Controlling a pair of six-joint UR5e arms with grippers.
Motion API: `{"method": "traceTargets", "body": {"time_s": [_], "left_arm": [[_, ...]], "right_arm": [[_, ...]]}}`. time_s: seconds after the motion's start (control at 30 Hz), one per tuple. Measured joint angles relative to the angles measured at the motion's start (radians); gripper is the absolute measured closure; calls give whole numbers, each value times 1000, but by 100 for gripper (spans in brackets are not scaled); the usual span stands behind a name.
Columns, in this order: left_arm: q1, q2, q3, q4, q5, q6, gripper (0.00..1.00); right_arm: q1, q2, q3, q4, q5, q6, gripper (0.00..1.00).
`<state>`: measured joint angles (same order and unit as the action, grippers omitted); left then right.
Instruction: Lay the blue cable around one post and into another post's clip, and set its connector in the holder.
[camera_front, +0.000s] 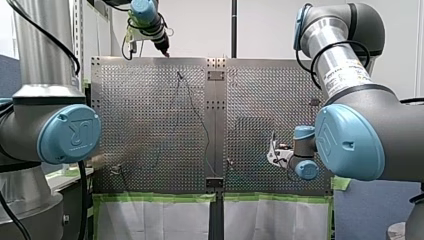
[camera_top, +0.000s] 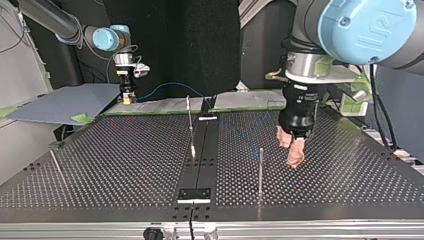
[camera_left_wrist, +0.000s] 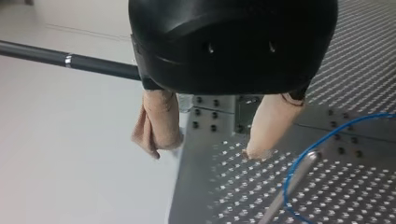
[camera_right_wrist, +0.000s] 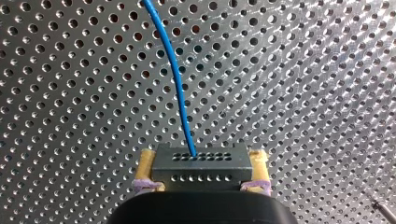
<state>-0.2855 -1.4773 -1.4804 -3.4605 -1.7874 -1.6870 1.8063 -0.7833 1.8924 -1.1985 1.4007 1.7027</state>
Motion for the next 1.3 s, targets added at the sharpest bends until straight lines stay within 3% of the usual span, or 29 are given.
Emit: {"method": "traceTargets", "body": {"time_s": [0.3, 0.73, 1.3], "left_arm": [[-11, -62, 9, -80, 0, 81, 0], [-11, -68, 10, -165, -38, 195, 0], [-11, -67, 10, -168, -47, 201, 0]], "right_arm": [[0, 0, 0, 0, 0, 1, 100], [-2, 0, 0, 1, 0, 2, 100], [-2, 0, 0, 0, 0, 2, 100]]}}
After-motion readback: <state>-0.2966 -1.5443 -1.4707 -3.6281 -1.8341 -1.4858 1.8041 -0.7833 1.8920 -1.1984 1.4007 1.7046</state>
